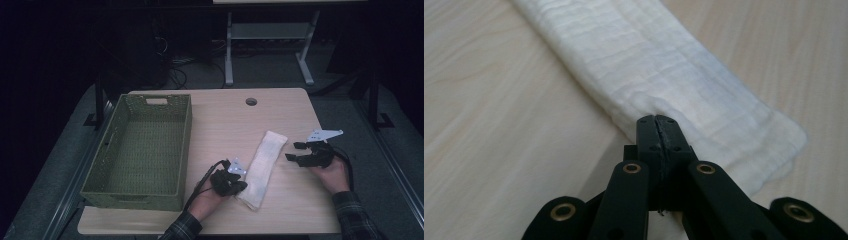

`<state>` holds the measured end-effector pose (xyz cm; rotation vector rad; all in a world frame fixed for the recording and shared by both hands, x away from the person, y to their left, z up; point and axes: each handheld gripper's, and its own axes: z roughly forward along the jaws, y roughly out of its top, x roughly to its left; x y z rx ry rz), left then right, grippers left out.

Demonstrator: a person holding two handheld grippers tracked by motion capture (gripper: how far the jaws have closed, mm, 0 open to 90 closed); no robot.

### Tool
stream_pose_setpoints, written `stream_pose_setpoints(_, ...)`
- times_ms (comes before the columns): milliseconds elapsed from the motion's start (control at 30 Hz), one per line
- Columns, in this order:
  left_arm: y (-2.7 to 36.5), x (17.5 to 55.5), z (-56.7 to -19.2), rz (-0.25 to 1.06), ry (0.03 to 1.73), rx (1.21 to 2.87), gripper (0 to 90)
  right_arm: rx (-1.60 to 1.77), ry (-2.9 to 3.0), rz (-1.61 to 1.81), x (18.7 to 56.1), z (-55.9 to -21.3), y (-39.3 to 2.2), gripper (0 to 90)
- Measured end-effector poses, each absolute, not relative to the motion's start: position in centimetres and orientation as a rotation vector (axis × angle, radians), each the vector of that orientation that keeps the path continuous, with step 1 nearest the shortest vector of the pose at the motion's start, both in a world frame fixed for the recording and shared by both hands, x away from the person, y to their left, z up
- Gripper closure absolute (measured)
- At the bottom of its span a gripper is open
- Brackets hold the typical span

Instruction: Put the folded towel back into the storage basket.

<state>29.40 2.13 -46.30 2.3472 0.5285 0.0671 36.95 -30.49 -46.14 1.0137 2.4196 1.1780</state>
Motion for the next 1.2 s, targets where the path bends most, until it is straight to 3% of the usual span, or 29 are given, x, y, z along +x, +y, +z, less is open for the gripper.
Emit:
stream_pose_setpoints(567, -2.8, 25.7, -46.7, -0.037, 0.308, 2.34, 86.2, 0.997, 2.426, 1.178, 36.9, -46.2, -30.2, 33.7)
stream_pose_setpoints(1000, -3.5, 28.8, -44.6, -0.014, 0.205, 2.328, 43.9, 0.996, 2.42, 1.2, 36.8, -46.0, -30.3, 33.7)
stream_pose_setpoints(1200, -4.9, 30.0, -44.8, 0.029, 0.136, 2.363, 31.0, 0.986, 2.422, 1.197, 37.0, -46.1, -30.2, 33.7)
